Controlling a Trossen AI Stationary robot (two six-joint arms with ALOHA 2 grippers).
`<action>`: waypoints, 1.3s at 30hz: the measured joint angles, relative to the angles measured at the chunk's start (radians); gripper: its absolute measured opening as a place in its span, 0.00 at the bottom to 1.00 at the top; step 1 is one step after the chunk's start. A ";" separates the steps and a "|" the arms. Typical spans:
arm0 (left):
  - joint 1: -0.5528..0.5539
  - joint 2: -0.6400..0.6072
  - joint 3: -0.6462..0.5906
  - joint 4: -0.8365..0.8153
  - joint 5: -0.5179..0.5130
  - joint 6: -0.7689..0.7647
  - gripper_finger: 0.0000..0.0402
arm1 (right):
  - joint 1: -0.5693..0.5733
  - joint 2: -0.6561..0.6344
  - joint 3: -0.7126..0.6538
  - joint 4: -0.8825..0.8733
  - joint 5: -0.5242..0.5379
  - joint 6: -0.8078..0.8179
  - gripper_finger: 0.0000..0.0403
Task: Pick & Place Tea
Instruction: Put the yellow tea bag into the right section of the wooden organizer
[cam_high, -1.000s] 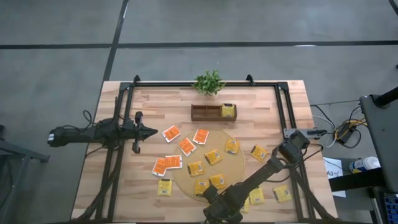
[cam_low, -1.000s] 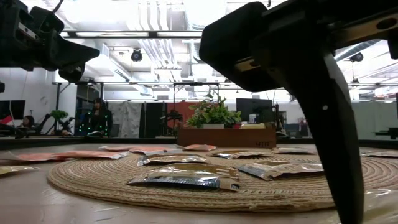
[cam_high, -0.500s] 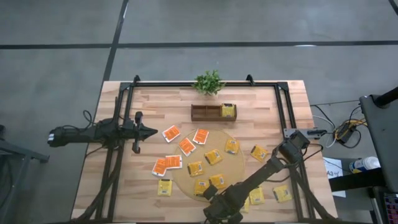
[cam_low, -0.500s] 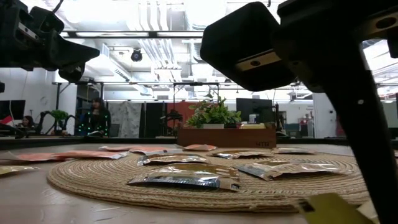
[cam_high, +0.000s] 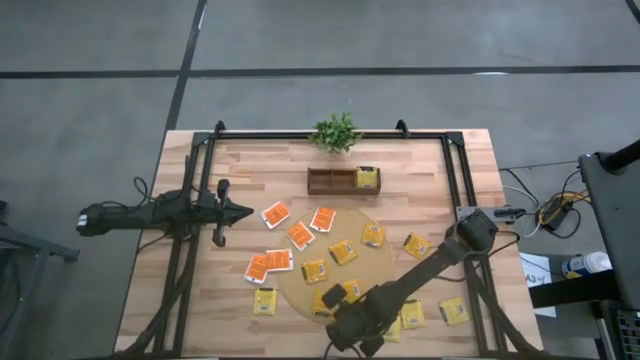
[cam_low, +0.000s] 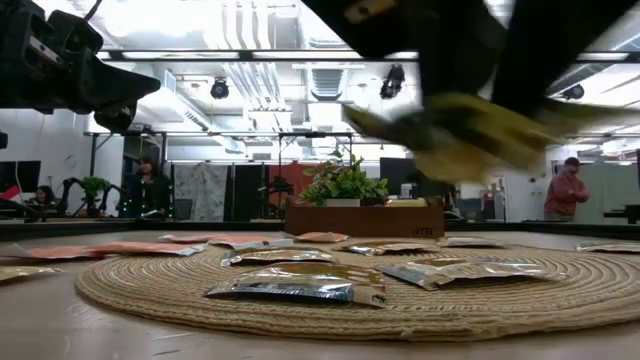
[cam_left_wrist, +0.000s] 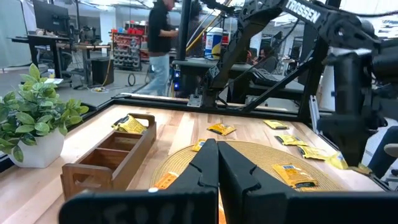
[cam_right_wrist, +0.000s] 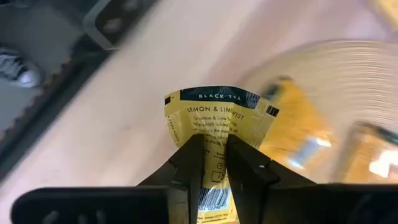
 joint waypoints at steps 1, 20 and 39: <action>0.000 0.000 0.000 0.000 0.000 0.000 0.00 | -0.007 -0.011 0.000 -0.002 0.024 0.000 0.16; 0.000 0.000 0.000 0.000 0.000 0.000 0.00 | -0.221 -0.191 0.003 0.004 0.395 0.332 0.16; 0.000 0.000 0.000 0.000 0.000 0.000 0.00 | -0.541 -0.298 0.003 -0.010 0.637 0.272 0.16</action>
